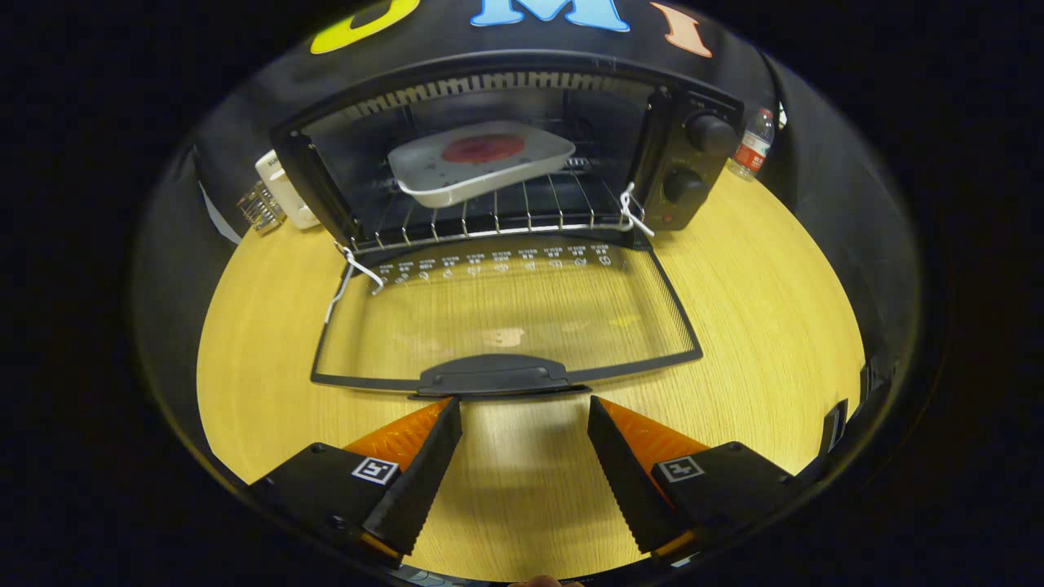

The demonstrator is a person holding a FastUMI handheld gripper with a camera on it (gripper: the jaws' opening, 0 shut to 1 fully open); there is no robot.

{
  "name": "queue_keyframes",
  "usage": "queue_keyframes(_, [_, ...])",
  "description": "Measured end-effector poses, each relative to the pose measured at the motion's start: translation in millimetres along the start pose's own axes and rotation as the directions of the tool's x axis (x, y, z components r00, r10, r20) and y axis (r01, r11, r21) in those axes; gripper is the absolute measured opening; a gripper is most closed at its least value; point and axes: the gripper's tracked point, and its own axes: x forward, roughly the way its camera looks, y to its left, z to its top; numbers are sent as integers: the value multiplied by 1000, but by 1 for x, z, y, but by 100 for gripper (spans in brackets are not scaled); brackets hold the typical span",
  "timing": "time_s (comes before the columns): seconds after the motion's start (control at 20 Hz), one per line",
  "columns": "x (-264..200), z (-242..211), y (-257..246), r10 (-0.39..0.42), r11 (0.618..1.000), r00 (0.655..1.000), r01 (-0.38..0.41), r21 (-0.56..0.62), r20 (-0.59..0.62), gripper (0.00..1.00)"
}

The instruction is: Open the toaster oven, put the food inside, and close the toaster oven door.

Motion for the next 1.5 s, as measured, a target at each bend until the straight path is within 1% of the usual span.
queue_keyframes(0.1, [-3, 3, 1, 7, 999, 1000, -6, -34, 28, 99])
queue_keyframes(0.15, [-1, 0, -2, 0, 999, 1000, 0, -46, 15, 98])
queue_keyframes(0.2, [-6, 2, -7, -17, 999, 1000, 18, -50, 18, 98])
queue_keyframes(0.35, [-9, 7, -6, -18, 999, 999, 20, -39, 45, 99])
queue_keyframes(0.45, [-18, 14, -5, -20, 998, 997, 24, -52, 77, 98])
queue_keyframes(0.5, [-15, 14, -5, -19, 998, 997, 24, -54, 79, 98])
queue_keyframes(0.85, [-44, 40, 0, 17, 998, 986, -7, -58, 165, 99])
queue_keyframes(1.05, [-65, 74, 2, 44, 998, 967, -34, -44, 250, 99])
queue_keyframes(1.25, [-82, 104, -3, 71, 997, 951, -73, -5, 300, 99])
queue_keyframes(1.35, [-85, 125, -5, 87, 996, 937, -91, -3, 339, 99])
queue_keyframes(1.45, [-90, 141, -12, 92, 996, 921, -90, -21, 378, 99])
queue_keyframes(1.5, [-96, 151, -15, 94, 996, 908, -89, -31, 409, 99])
